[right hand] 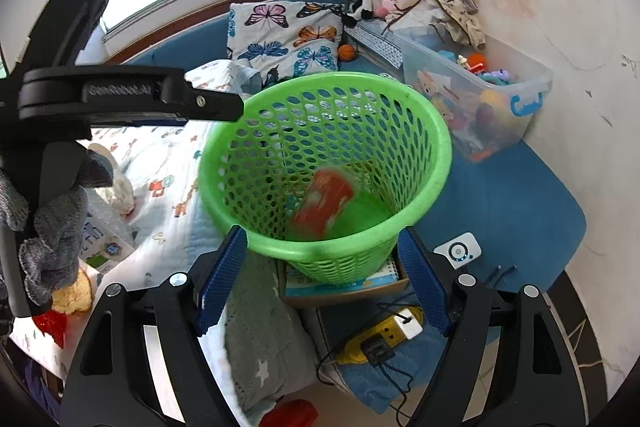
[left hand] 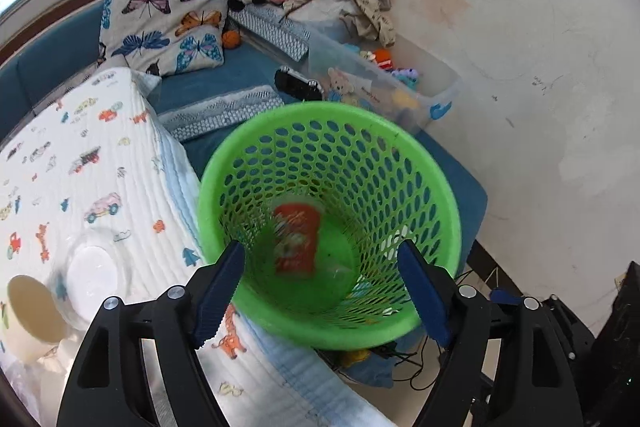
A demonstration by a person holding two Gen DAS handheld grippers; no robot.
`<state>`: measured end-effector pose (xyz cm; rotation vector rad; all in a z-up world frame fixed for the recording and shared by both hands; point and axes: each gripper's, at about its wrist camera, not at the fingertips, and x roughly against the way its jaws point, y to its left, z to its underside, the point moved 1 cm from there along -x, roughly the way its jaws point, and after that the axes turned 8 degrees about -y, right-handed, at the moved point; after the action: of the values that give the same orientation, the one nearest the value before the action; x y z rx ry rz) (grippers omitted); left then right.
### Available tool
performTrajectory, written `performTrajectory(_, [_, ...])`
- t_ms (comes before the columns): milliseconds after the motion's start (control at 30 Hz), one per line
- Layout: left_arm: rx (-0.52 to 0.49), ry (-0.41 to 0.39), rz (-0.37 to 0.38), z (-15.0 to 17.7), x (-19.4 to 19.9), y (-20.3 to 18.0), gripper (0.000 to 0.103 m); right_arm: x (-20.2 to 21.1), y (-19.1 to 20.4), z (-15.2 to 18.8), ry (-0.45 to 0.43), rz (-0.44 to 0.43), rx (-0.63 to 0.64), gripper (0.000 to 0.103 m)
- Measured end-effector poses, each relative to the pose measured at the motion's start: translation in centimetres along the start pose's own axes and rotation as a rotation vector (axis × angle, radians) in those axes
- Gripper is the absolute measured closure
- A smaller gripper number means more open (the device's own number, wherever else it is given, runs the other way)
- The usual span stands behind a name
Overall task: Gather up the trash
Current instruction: 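Move the red paper cup over the green basket and open the left tool, then grasp the white milk carton with the right tool while the left tool grasps the yellow wrapper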
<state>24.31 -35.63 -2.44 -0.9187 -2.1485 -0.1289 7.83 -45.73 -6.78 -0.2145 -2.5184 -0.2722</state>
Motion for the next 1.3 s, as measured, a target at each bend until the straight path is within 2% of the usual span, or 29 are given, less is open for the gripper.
performTrajectory(267, [-0.005,-0.126,-0.01,0.7,7.6,1.3,0.027,1.5,3.0,0.4,-0.01,-0.066,0.049,0.024])
performTrajectory(533, [0.064,-0.211,-0.092,3.4,15.0,6.2,0.025,2.3,8.2,0.6,-0.023,-0.164,0.141,0.018])
performTrajectory(733, [0.127,-0.251,-0.198,6.7,19.4,10.7,0.024,2.1,13.0,0.8,-0.026,-0.246,0.225,0.014])
performTrajectory(1000, [0.188,-0.261,-0.277,11.1,22.9,15.1,0.024,0.2,18.5,1.0,-0.017,-0.326,0.314,0.012])
performTrajectory(1167, [0.212,-0.247,-0.292,14.6,24.4,16.4,0.024,-1.6,19.8,0.6,0.001,-0.367,0.318,0.01])
performTrajectory(1300, [0.233,-0.219,-0.303,17.0,24.8,17.0,0.023,-2.8,20.5,0.5,0.002,-0.367,0.335,0.01])
